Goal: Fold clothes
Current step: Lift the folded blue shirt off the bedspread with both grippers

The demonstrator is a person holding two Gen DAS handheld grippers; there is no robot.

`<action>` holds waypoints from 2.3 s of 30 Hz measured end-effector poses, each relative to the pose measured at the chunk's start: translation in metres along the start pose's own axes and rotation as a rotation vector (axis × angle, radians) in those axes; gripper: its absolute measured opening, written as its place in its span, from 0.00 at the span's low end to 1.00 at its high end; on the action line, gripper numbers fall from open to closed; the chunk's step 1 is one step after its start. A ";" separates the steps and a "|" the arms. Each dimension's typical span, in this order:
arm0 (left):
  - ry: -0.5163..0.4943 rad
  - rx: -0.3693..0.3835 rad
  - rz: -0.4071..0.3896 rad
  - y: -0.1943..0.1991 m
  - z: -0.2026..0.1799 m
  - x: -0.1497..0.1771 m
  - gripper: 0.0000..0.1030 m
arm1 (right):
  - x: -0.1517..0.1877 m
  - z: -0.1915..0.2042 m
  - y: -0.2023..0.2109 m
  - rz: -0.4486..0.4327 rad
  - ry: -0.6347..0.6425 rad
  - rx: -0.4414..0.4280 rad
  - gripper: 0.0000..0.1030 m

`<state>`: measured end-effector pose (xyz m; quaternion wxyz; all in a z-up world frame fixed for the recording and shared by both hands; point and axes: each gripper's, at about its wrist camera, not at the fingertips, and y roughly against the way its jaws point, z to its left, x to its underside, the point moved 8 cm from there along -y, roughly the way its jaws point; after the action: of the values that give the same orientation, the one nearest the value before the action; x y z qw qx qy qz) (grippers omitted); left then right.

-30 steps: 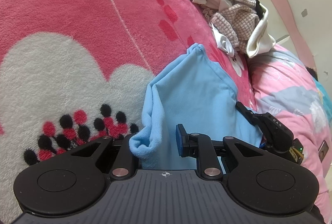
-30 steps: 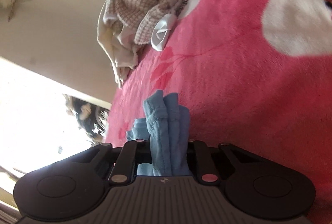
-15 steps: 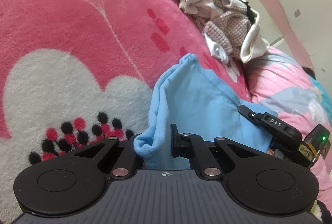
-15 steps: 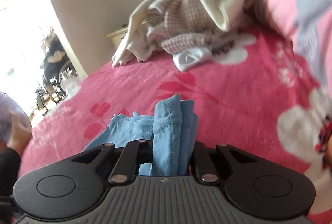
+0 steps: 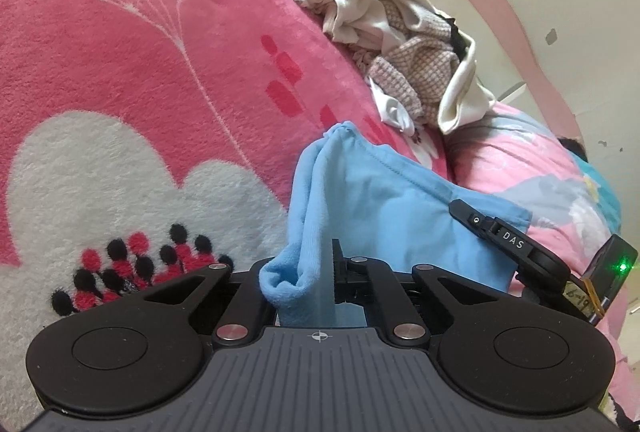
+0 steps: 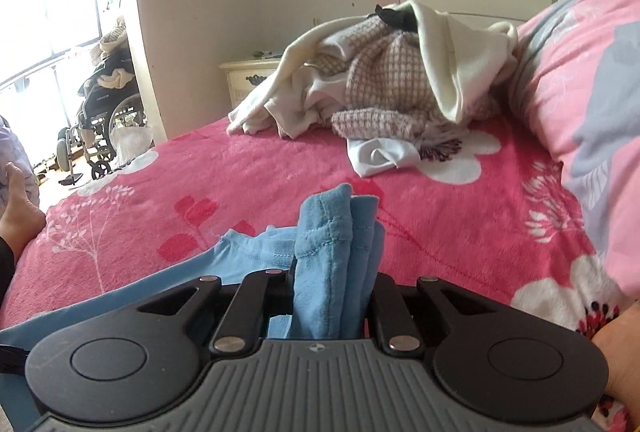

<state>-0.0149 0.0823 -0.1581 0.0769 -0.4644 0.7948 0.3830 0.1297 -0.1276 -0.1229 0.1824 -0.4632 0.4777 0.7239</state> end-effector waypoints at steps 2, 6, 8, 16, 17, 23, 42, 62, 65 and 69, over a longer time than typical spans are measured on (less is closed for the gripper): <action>0.000 0.005 -0.002 0.001 -0.001 0.000 0.04 | -0.002 0.001 0.001 -0.009 0.009 0.005 0.13; 0.003 0.016 -0.005 0.003 -0.004 -0.001 0.04 | -0.005 0.001 0.004 -0.022 0.025 0.011 0.13; 0.003 0.022 -0.009 0.004 -0.006 -0.002 0.04 | -0.007 0.001 0.006 -0.028 0.030 0.012 0.13; 0.005 0.053 -0.026 0.012 -0.018 -0.005 0.04 | -0.020 0.002 0.015 -0.066 0.037 0.015 0.13; 0.002 0.057 -0.029 0.013 -0.020 -0.006 0.04 | -0.022 0.003 0.017 -0.071 0.036 0.016 0.13; -0.016 0.077 -0.052 0.023 -0.039 -0.014 0.04 | -0.038 0.002 0.030 -0.111 0.028 0.014 0.13; -0.103 0.231 -0.228 0.114 -0.172 -0.047 0.03 | -0.130 -0.008 0.164 -0.403 -0.053 -0.064 0.13; 0.052 0.557 -0.175 0.141 -0.192 -0.037 0.03 | -0.182 0.040 0.247 -0.461 0.103 -0.028 0.13; 0.103 0.552 -0.237 0.157 -0.165 -0.057 0.03 | -0.202 0.081 0.225 -0.454 0.166 -0.091 0.13; 0.122 0.484 -0.377 0.195 -0.122 -0.084 0.03 | -0.219 0.157 0.187 -0.441 0.238 -0.228 0.13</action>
<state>-0.0948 0.1099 0.0714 0.2068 -0.5939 0.7660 0.1331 0.0299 -0.0430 0.1777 0.2252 -0.6553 0.2987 0.6562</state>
